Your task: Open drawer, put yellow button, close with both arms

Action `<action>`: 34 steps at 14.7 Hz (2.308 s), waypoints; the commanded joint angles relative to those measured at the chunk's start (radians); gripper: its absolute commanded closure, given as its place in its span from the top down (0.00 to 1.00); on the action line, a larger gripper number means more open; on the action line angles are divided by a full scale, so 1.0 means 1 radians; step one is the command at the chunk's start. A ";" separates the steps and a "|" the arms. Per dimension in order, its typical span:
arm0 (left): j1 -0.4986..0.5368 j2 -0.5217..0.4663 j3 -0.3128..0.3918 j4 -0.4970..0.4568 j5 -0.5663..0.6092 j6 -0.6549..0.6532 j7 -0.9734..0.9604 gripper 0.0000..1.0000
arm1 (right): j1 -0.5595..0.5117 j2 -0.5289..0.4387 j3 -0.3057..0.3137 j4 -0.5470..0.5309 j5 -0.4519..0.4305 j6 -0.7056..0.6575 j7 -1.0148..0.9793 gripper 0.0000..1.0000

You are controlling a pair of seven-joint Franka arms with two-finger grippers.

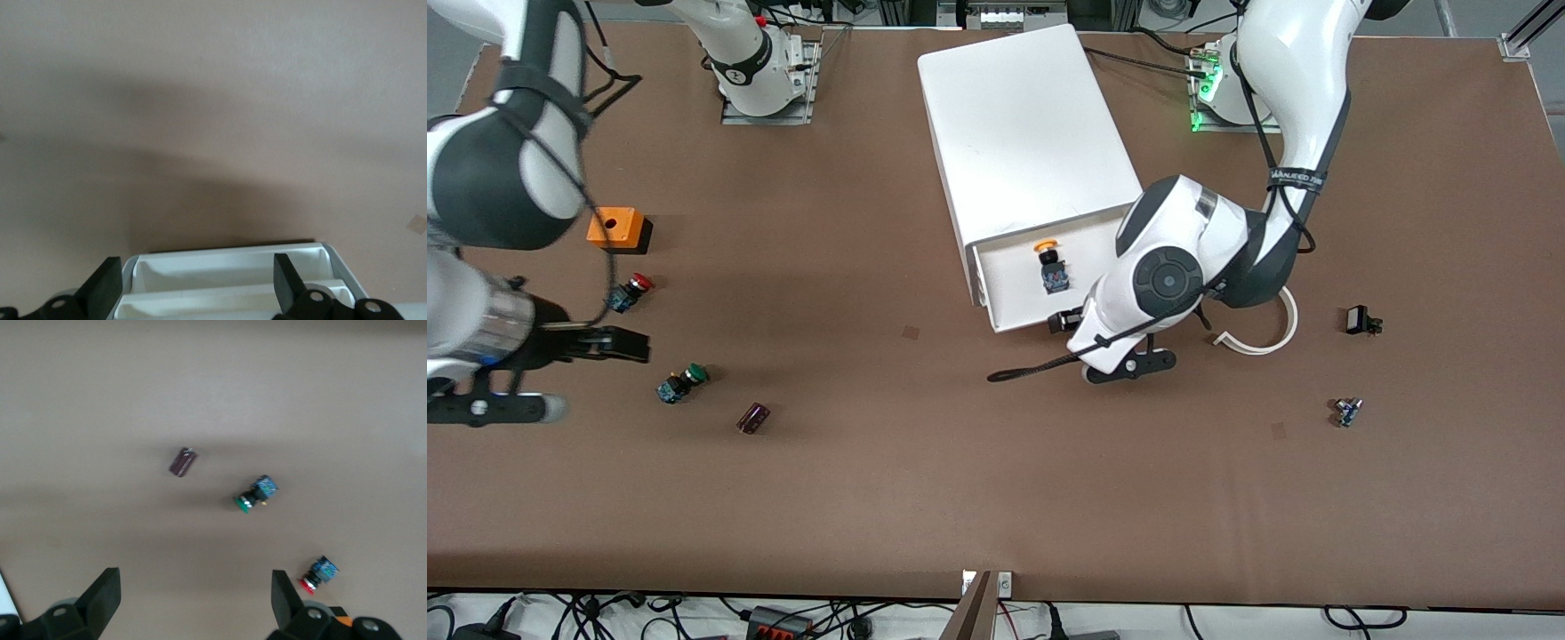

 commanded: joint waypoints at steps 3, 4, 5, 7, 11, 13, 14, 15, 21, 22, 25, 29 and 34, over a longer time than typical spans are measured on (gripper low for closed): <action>-0.009 -0.137 -0.035 -0.184 0.005 0.011 -0.025 1.00 | -0.100 -0.214 0.057 -0.213 0.005 0.016 -0.015 1.00; -0.011 -0.138 -0.051 -0.198 0.005 0.007 -0.023 1.00 | -0.144 -0.226 0.098 -0.218 -0.017 0.016 -0.015 1.00; -0.009 -0.138 -0.069 -0.215 0.005 0.005 -0.025 1.00 | -0.182 -0.237 0.144 -0.220 -0.053 0.016 -0.019 1.00; -0.011 -0.151 -0.079 -0.247 0.005 0.007 -0.025 1.00 | -0.233 -0.260 0.193 -0.238 -0.093 0.025 -0.059 1.00; -0.011 -0.157 -0.109 -0.252 0.005 -0.005 -0.023 1.00 | -0.240 -0.369 0.196 -0.419 -0.098 0.134 -0.085 1.00; -0.012 -0.157 -0.121 -0.252 0.005 -0.019 -0.023 1.00 | -0.226 -0.386 0.196 -0.434 -0.122 0.126 -0.087 1.00; -0.011 -0.157 -0.128 -0.252 0.005 -0.025 -0.025 1.00 | -0.212 -0.396 0.196 -0.437 -0.130 0.114 -0.091 1.00; -0.011 -0.157 -0.129 -0.252 0.005 -0.030 -0.023 1.00 | -0.206 -0.407 0.196 -0.450 -0.133 0.103 -0.096 1.00; 0.000 -0.160 -0.125 -0.235 0.014 -0.047 -0.008 1.00 | -0.192 -0.528 0.196 -0.647 -0.138 0.155 -0.084 1.00; 0.009 -0.169 -0.115 -0.226 0.016 -0.047 -0.005 1.00 | -0.192 -0.556 0.196 -0.696 -0.138 0.183 -0.082 1.00; 0.089 -0.172 -0.118 -0.174 0.089 -0.050 0.000 1.00 | -0.194 -0.659 0.196 -0.842 -0.138 0.263 -0.081 1.00; 0.199 -0.184 -0.115 -0.105 0.192 -0.090 0.147 1.00 | -0.194 -0.680 0.196 -0.865 -0.138 0.261 0.005 1.00; 0.354 -0.266 -0.117 -0.036 0.235 -0.234 0.463 1.00 | -0.195 -0.680 0.198 -0.861 -0.139 0.254 -0.058 1.00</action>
